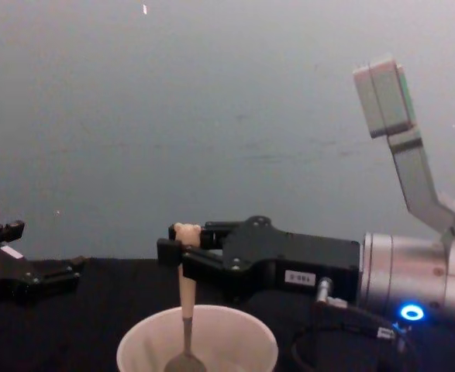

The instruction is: Pick up the stirring spoon with one hand, stir inside the cup, then place it back in its original position.

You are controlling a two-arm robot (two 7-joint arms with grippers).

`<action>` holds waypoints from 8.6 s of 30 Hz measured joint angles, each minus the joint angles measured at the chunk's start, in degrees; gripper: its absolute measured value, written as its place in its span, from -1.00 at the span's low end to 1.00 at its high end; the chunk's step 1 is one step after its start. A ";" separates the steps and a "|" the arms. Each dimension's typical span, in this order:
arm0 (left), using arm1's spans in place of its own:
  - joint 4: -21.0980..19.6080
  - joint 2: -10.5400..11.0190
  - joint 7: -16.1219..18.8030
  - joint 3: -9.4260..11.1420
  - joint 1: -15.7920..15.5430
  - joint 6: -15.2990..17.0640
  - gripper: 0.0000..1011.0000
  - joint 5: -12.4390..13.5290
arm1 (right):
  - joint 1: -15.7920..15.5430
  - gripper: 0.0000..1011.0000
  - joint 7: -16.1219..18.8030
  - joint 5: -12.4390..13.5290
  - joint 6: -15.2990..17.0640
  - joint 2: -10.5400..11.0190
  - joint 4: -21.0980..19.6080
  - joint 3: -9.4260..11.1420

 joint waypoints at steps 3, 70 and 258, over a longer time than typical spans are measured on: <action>0.00 0.00 0.00 0.00 0.00 0.00 0.98 0.00 | 0.49 -0.58 -0.45 -0.45 -0.36 -0.26 0.96 0.38; 0.00 0.00 0.00 0.00 0.00 0.00 0.98 0.00 | -0.76 -0.58 -1.44 -0.02 0.09 0.69 -1.33 1.50; 0.00 0.00 0.00 0.00 0.00 0.00 0.98 0.00 | -10.07 -0.58 -9.68 5.21 3.14 15.29 -24.70 14.81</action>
